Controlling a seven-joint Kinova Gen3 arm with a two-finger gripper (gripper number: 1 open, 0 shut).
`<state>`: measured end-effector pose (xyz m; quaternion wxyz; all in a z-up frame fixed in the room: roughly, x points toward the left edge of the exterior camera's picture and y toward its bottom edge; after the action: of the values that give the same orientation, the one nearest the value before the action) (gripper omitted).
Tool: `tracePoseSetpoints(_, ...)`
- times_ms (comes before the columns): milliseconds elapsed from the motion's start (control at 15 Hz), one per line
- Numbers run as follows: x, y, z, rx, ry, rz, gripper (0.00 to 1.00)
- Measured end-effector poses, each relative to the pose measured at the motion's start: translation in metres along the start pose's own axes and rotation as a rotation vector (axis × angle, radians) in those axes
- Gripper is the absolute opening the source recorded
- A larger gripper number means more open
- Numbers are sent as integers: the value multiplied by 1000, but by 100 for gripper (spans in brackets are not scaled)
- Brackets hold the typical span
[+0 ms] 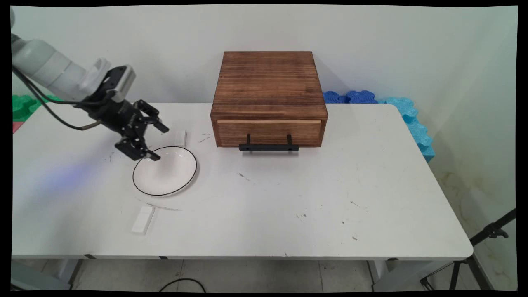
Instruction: Open the drawer
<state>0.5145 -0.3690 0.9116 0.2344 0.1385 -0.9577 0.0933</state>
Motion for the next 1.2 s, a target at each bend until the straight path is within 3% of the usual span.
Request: tracePoseSetpoints(1200,100,1,76,42,70,-12,100)
